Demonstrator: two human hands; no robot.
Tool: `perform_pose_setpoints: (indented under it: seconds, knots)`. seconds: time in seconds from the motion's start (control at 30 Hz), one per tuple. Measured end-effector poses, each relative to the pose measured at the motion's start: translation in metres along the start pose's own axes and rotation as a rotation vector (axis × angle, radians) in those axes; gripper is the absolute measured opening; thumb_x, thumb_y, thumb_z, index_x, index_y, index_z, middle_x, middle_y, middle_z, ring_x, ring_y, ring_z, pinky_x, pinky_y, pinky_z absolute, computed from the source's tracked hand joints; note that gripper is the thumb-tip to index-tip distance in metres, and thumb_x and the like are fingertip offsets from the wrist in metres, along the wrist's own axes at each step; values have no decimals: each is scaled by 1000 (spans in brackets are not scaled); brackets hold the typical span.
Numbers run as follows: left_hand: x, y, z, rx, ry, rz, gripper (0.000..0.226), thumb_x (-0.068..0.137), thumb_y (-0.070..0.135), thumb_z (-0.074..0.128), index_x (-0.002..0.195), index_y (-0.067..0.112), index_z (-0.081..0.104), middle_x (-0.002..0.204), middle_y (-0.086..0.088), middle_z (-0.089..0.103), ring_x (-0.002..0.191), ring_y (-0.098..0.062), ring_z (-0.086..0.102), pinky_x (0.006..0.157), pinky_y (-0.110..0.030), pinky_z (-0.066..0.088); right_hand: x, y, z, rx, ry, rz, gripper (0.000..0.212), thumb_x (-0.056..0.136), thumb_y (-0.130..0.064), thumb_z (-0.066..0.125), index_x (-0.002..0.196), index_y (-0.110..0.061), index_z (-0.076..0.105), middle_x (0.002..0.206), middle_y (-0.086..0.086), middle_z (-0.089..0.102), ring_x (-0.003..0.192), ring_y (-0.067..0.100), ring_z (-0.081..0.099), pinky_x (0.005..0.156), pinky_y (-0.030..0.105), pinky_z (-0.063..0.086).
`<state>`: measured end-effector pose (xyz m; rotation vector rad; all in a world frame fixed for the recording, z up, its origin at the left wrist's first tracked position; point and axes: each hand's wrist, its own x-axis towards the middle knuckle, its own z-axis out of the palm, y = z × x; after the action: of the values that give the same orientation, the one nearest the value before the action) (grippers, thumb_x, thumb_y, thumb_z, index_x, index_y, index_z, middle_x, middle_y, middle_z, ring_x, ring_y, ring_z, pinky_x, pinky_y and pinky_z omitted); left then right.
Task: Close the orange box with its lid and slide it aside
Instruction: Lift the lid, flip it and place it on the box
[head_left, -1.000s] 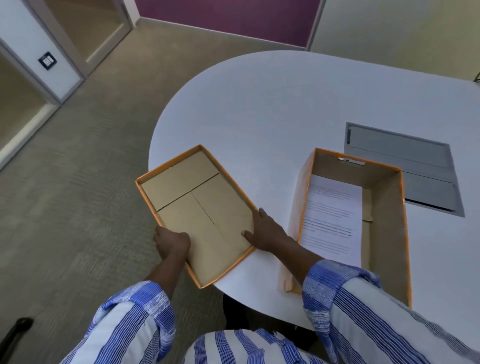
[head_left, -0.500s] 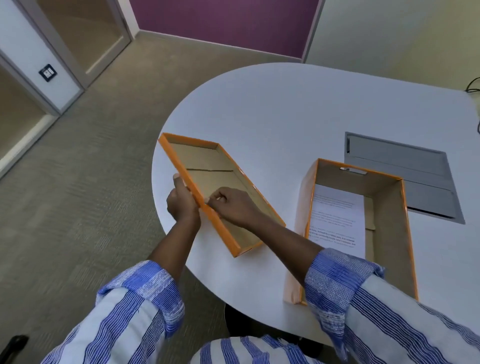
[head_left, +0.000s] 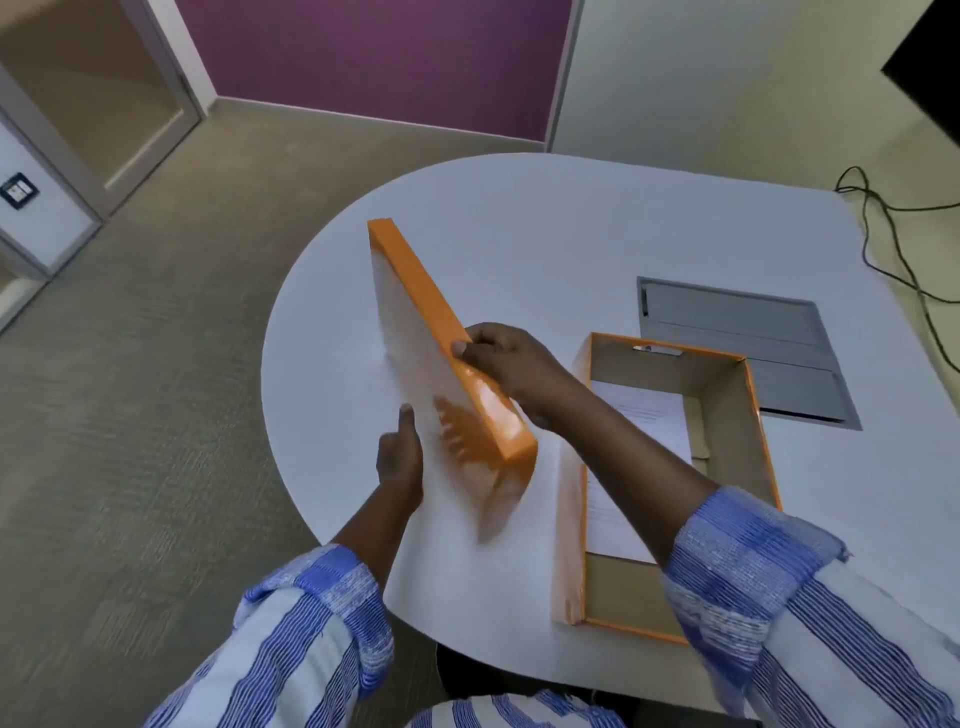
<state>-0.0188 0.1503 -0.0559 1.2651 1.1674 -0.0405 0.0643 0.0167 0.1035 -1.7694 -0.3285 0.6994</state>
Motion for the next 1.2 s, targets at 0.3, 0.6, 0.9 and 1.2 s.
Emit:
perform_pose_setpoints:
  seconds: [0.3, 0.6, 0.9, 1.2]
  knots:
    - [-16, -6, 28, -51, -134, 60, 56, 94, 66, 46, 105, 15, 67, 104, -9, 71, 100, -34, 67, 95, -55, 54, -43, 30, -97, 41, 231, 106, 26, 97, -40, 61, 118, -28, 70, 101, -4, 79, 91, 16, 76, 73, 30, 59]
    - [-76, 28, 107, 257, -301, 374, 58, 92, 60, 58, 127, 14, 62, 121, -9, 69, 103, -27, 68, 94, -50, 57, -128, 96, -199, -372, 620, 201, 46, 96, -56, 51, 121, -20, 67, 109, 3, 70, 96, 23, 65, 80, 39, 52]
    - [-132, 1, 156, 581, -304, 584, 70, 93, 57, 58, 150, 19, 43, 143, -12, 58, 121, -32, 62, 100, -48, 53, -190, 170, -229, -433, 667, 330, 58, 101, -49, 47, 141, -7, 52, 137, 17, 61, 120, 35, 59, 93, 39, 44]
    - [-155, -33, 147, 767, -111, 712, 68, 95, 57, 54, 145, 10, 48, 139, -14, 61, 119, -34, 63, 93, -45, 53, -205, 192, -217, -487, 630, 268, 46, 101, -44, 49, 126, -6, 59, 118, 16, 68, 101, 33, 65, 77, 35, 47]
